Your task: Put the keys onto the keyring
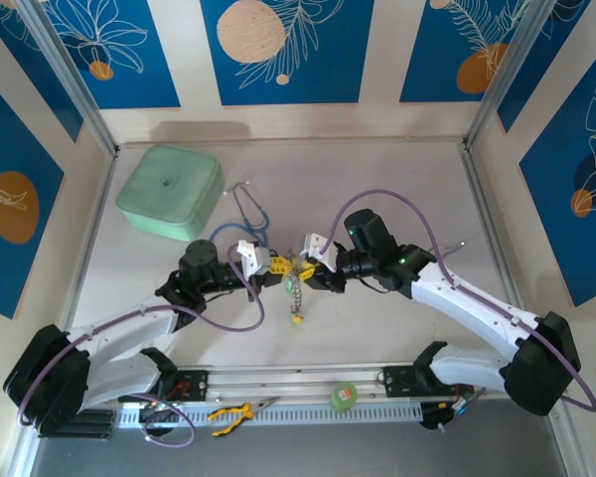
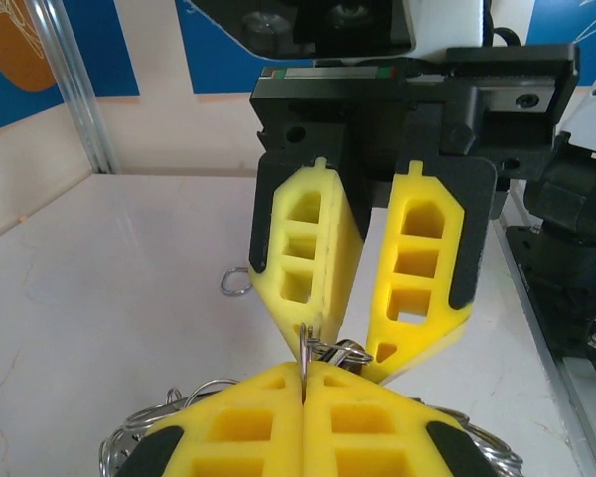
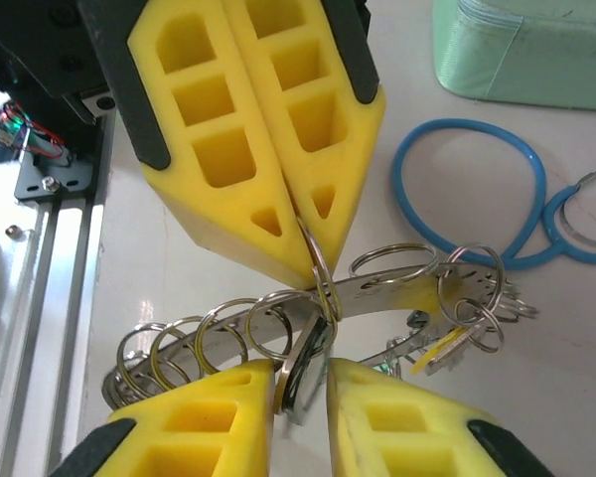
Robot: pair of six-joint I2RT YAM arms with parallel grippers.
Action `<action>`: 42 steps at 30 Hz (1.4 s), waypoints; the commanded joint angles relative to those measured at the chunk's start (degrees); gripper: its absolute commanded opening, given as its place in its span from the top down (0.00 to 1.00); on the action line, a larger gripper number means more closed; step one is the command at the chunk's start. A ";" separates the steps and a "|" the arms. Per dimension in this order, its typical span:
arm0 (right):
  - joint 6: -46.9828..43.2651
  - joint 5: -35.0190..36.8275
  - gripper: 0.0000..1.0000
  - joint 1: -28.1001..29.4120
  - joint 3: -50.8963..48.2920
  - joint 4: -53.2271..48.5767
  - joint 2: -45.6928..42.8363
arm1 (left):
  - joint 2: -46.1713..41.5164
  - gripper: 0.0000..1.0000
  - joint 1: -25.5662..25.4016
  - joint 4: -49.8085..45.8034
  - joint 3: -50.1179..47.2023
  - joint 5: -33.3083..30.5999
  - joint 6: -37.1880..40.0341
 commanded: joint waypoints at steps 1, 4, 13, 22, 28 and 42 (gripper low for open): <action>-0.28 -0.12 0.88 0.47 1.05 -0.28 0.38 | -0.05 1.00 -0.37 4.77 -0.22 1.63 -1.02; -1.37 -0.70 0.95 0.96 1.65 -1.80 0.77 | 0.15 1.00 -0.37 7.09 -0.33 2.00 -2.02; -4.95 3.11 0.91 4.01 4.58 -5.70 2.35 | 0.97 1.00 -0.51 12.66 0.24 2.72 -2.27; -3.05 -2.89 0.67 -3.39 -0.57 -2.13 -6.06 | 1.59 1.00 -0.50 12.56 -1.11 4.06 -1.73; -0.69 -7.55 0.72 -4.80 -2.32 4.07 -7.65 | 3.85 1.00 -0.48 15.97 -1.14 7.63 -3.30; -3.10 -8.05 0.72 -2.78 -1.91 6.33 -3.39 | 5.24 1.00 -0.47 16.74 -0.97 8.18 -3.99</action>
